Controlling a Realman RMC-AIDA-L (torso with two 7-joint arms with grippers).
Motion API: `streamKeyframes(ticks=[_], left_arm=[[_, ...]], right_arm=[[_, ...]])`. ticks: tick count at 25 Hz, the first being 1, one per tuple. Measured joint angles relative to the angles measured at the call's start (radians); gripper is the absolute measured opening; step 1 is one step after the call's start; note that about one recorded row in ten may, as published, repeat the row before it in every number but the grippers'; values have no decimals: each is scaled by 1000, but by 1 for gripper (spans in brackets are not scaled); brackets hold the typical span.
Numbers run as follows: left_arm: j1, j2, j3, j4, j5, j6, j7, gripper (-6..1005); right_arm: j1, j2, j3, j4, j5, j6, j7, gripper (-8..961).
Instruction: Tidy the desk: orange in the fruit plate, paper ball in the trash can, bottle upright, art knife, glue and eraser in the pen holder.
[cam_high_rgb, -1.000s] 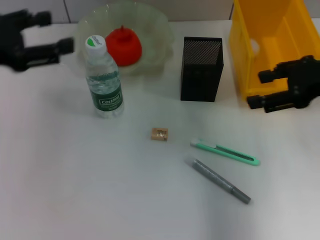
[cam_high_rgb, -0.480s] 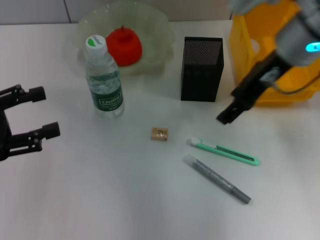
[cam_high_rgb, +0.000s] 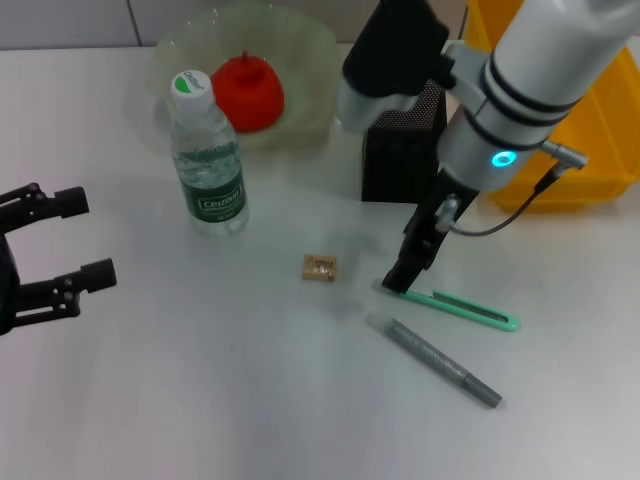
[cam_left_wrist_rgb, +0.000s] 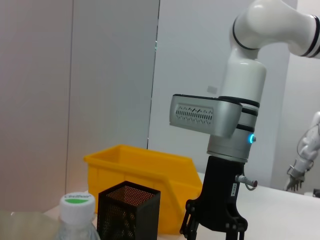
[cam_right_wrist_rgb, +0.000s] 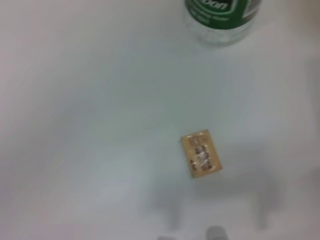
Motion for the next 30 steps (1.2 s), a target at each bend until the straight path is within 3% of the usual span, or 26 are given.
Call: streamKeyframes(ticks=[10,18,28,30], left_arm=[[-1,-12,-4,-1,34,-3,38,825],[-8,-13,-6,-2,36,-6,38,825],[-8,-13,-6,-3,36,-8,37,825],[-8,-13,-6,-3,36,-8,37,825]], right_arm=[[35,2,-133,115,43,112,39,762],[36,2,-180,149,76,141,57,762],[36,2,-186,176,80,160,77,584],[35,2,-186,175,79,155,77,498]])
